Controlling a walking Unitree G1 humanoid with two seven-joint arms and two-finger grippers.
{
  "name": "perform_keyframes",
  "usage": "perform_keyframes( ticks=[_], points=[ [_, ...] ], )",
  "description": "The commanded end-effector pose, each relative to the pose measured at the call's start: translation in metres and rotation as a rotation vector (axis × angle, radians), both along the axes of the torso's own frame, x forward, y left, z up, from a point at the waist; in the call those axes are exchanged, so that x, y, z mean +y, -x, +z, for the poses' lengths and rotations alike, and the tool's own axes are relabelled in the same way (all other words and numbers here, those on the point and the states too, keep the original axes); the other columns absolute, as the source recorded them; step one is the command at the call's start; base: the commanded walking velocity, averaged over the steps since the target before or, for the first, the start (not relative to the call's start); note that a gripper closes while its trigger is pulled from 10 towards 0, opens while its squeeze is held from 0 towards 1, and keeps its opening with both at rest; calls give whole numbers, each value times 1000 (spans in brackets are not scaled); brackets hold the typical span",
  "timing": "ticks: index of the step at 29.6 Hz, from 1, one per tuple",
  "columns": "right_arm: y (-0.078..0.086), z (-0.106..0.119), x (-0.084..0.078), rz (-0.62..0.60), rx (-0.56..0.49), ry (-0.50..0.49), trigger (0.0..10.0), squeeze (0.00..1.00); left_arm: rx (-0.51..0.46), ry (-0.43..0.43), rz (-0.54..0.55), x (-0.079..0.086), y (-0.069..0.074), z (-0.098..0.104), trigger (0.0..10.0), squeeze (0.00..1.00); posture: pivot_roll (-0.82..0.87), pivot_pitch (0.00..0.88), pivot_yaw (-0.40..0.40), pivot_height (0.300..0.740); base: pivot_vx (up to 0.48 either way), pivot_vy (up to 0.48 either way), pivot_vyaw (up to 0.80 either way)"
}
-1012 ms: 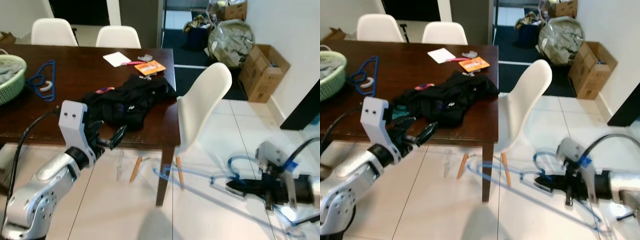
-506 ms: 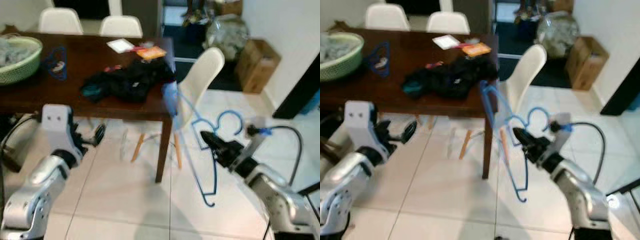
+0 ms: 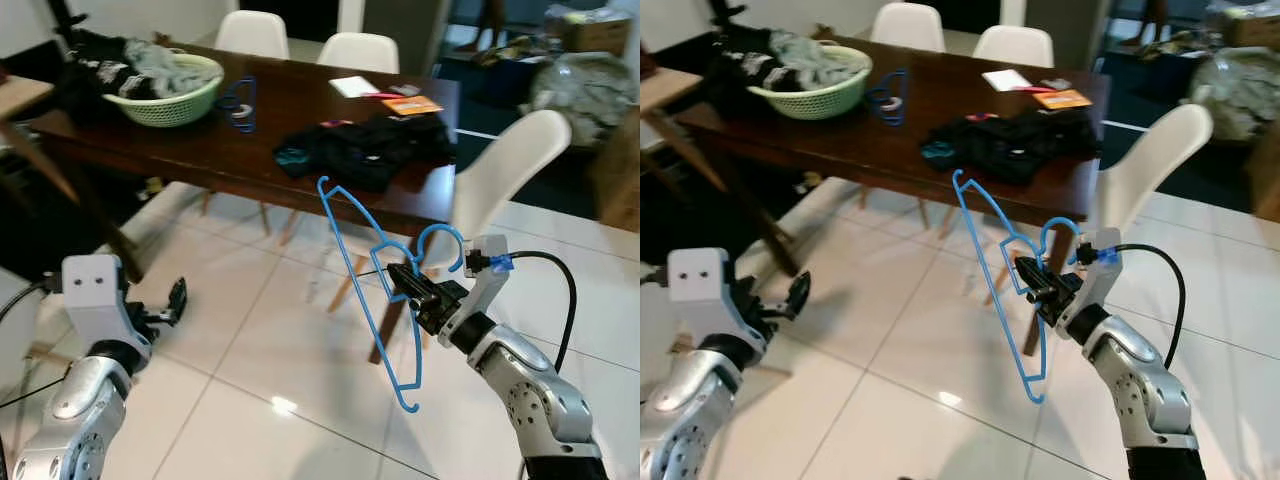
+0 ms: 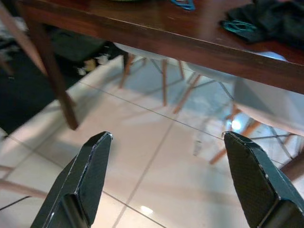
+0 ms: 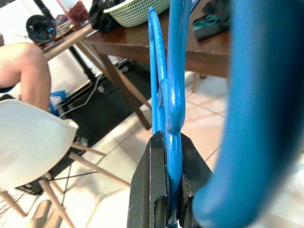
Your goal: Hang hanger
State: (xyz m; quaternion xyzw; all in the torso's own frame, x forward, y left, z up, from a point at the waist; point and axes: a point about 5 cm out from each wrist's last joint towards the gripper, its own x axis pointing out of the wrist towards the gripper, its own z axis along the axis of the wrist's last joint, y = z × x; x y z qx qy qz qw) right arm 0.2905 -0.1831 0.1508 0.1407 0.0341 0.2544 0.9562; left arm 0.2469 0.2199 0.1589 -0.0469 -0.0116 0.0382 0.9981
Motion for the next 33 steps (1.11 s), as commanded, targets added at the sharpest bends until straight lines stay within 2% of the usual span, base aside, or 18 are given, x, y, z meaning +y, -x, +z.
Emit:
perform_keyframes(
  ticks=[1, 7, 25, 28, 33],
  points=[
    [-1, 1, -1, -10, -9, -12, 10000, 0, 0, -5, 0, 0, 0, -1, 10000, 0, 26, 108, -14, 740, 0, 0, 794],
    [-4, 0, -1, -38, -3, -50, 10000, 0, -82, -19, 38, 7, -4, 12, 10000, 0, 31, 100, -11, 740, 411, 0, 0],
    [-6, 1, 1, -27, -25, -84, 10000, 0, -158, -30, 35, 7, -10, 30, 10000, 0, 38, 88, -12, 740, 480, 0, 0],
    [-3, 3, 5, 13, -55, -76, 10000, 0, -188, -39, 30, 6, -12, 39, 10000, 0, 39, 83, -9, 740, 480, 0, 788],
    [-3, 4, 3, 6, -56, -107, 10000, 0, -207, -42, 28, 7, -14, 46, 10000, 0, 39, 81, -10, 740, 474, 0, 783]
  ],
)
